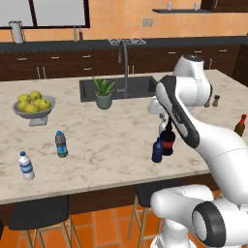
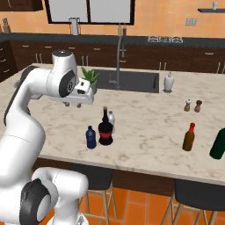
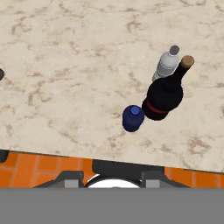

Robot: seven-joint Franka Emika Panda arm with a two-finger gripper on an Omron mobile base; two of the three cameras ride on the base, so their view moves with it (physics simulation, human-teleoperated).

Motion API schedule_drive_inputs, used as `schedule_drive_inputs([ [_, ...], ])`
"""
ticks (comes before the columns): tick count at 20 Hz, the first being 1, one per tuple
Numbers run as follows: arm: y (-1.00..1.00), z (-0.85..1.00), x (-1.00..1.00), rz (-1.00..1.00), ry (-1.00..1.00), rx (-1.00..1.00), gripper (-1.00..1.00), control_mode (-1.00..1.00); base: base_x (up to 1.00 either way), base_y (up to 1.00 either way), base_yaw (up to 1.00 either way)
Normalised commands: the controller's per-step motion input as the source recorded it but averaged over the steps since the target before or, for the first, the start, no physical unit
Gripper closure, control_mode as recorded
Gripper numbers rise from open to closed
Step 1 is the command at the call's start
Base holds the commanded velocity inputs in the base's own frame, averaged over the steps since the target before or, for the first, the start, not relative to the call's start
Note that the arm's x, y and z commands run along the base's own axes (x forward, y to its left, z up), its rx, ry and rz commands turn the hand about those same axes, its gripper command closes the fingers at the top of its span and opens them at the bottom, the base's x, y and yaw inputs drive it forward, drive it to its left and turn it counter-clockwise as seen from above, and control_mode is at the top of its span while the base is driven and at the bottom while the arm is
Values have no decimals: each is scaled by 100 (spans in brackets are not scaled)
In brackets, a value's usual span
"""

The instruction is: Move the plastic bottles in the middle to the plastics group, and the glass bottles in the middle to the glass group.

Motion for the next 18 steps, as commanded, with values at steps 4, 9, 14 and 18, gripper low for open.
schedule_drive_inputs([
  [4, -5, -13, -10, 0, 1, 0, -100, -100, 0, 0, 0],
  [9, -13, -60, -21, 0, 11, -2, -100, -100, 0, 0, 0],
  [14, -14, -67, 8, 0, 8, -5, -100, -100, 0, 0, 0],
  [18, -12, -34, 32, 0, 8, 0, -100, -100, 0, 0, 0],
])
